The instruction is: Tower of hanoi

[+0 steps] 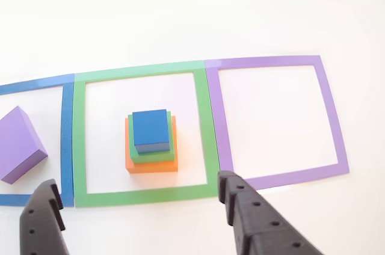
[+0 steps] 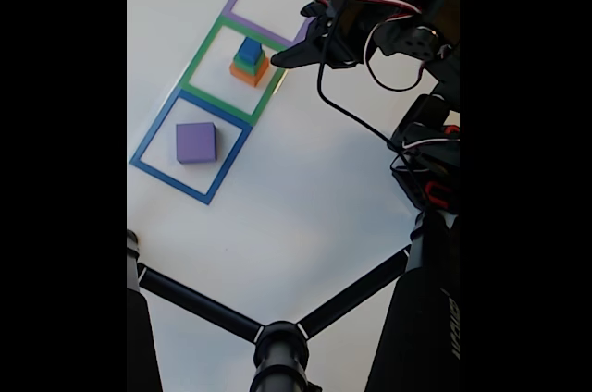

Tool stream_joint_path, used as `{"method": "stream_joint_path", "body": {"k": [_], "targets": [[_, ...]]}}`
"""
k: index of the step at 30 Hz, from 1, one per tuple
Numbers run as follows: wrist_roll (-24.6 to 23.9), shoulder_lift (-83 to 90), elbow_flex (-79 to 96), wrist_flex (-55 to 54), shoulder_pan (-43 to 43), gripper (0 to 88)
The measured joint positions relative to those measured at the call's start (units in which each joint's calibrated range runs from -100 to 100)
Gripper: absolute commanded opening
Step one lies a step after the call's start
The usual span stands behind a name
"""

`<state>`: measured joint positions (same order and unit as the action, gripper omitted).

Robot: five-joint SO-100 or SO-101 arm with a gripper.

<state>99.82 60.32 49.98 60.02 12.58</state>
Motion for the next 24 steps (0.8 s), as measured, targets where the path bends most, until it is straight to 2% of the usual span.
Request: {"method": "stream_joint_path", "body": {"k": [9, 18, 24], "targets": [[0.0, -3.12, 25.14, -36.52, 1.87, 35.5], [0.0, -17.05, 34.0, -64.33, 1.52, 34.9], [0.0, -27.18, 36.03, -78.6, -0.35, 33.0]]}}
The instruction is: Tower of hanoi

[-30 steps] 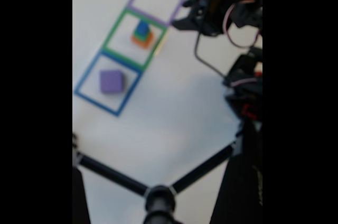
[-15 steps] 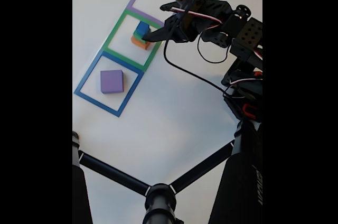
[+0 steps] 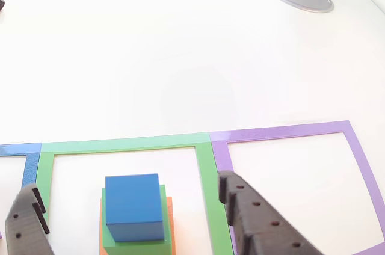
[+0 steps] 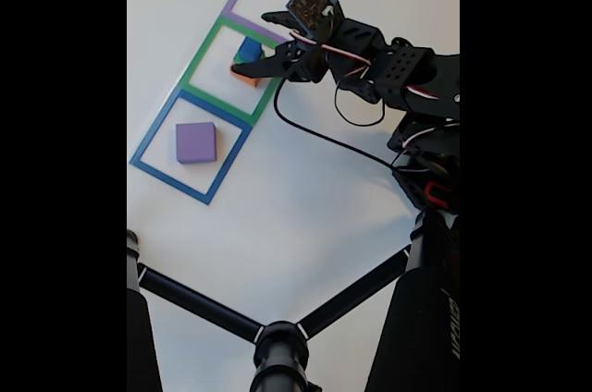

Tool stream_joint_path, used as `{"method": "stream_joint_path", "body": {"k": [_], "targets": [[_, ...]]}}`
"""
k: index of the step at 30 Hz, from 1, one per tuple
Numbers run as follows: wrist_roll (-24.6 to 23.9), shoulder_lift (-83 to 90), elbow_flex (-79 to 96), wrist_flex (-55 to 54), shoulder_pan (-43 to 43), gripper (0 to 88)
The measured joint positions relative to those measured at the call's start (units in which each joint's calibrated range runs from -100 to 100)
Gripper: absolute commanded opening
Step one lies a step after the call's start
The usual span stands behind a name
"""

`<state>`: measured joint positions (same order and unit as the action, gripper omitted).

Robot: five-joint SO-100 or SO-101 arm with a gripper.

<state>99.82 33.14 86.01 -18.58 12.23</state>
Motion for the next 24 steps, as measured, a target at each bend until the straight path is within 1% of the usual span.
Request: {"method": "stream_joint_path", "body": {"k": [7, 13, 24], "targets": [[0.0, -7.68, 3.19, -10.72, -1.64, 29.8], [0.0, -11.99, 3.63, -16.44, -3.28, 27.0], [0.0, -15.53, 3.54, -18.7, -4.33, 22.0]]}}
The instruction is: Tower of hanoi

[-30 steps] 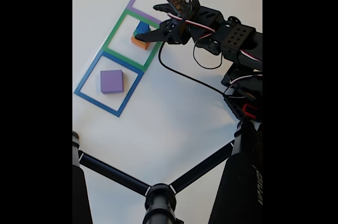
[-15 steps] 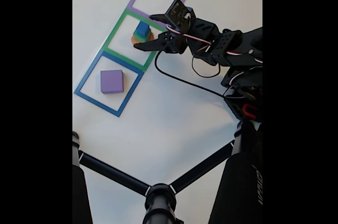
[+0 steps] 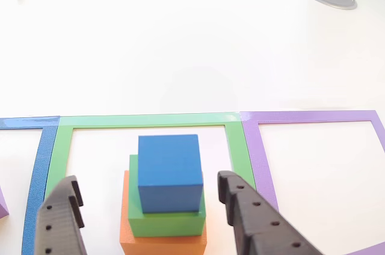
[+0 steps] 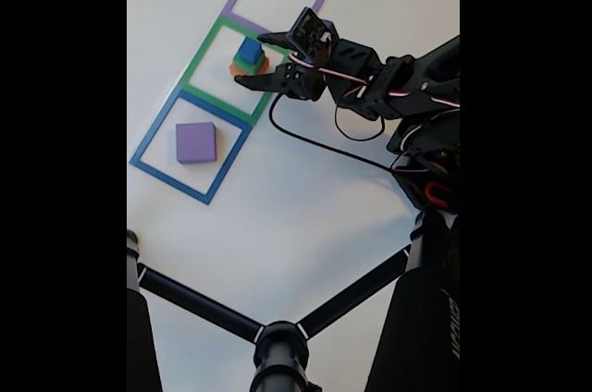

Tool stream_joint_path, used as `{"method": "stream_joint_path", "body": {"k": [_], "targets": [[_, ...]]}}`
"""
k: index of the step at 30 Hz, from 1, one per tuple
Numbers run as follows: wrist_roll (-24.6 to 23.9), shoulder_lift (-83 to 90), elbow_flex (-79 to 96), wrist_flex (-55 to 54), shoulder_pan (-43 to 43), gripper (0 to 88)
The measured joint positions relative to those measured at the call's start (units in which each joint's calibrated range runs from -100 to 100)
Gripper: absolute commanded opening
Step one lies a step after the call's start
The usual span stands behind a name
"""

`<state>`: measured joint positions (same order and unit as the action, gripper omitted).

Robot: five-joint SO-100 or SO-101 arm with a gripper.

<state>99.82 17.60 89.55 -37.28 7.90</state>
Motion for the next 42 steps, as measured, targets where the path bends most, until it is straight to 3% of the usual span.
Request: {"method": "stream_joint_path", "body": {"k": [23, 42], "targets": [[0.0, -1.52, -1.77, -0.56, -1.87, 6.0], [0.0, 1.35, -2.12, 2.34, -2.57, 3.7]]}}
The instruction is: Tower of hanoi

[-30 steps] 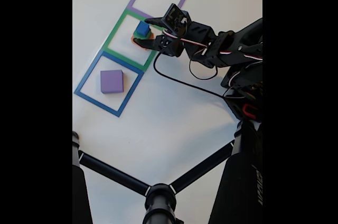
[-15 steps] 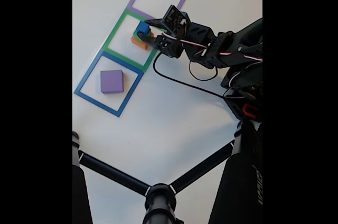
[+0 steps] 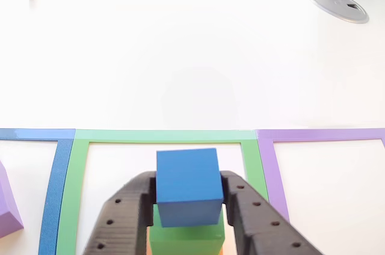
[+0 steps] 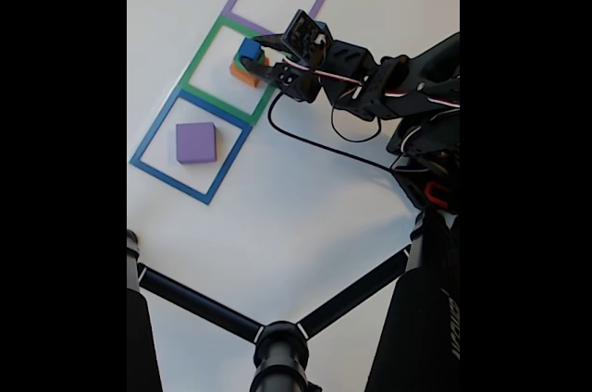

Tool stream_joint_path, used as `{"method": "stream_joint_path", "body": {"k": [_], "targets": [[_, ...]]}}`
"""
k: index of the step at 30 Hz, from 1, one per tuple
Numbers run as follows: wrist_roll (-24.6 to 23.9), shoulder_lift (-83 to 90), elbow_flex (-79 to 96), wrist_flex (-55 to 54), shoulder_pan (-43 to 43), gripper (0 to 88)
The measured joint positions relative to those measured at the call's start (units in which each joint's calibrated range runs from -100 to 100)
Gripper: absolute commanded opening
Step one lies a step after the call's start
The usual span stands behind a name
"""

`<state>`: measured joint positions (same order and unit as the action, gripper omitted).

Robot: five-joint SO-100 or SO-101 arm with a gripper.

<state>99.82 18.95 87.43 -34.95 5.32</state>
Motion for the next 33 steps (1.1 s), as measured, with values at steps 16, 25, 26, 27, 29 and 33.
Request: {"method": "stream_joint_path", "body": {"k": [16, 25, 26, 27, 29, 33], "targets": [[0.18, 32.84, -37.36, 85.85, -2.22, 3.2], [0.18, 33.77, -64.1, 119.55, -10.18, 2.6], [0.18, 33.94, -66.14, 121.48, -11.47, 2.6], [0.18, 34.19, -68.08, 123.26, -12.87, 2.6], [0.18, 34.7, -71.36, 125.92, -15.56, 2.5], [0.18, 36.13, -75.34, 129.46, -20.13, 2.3]]}}
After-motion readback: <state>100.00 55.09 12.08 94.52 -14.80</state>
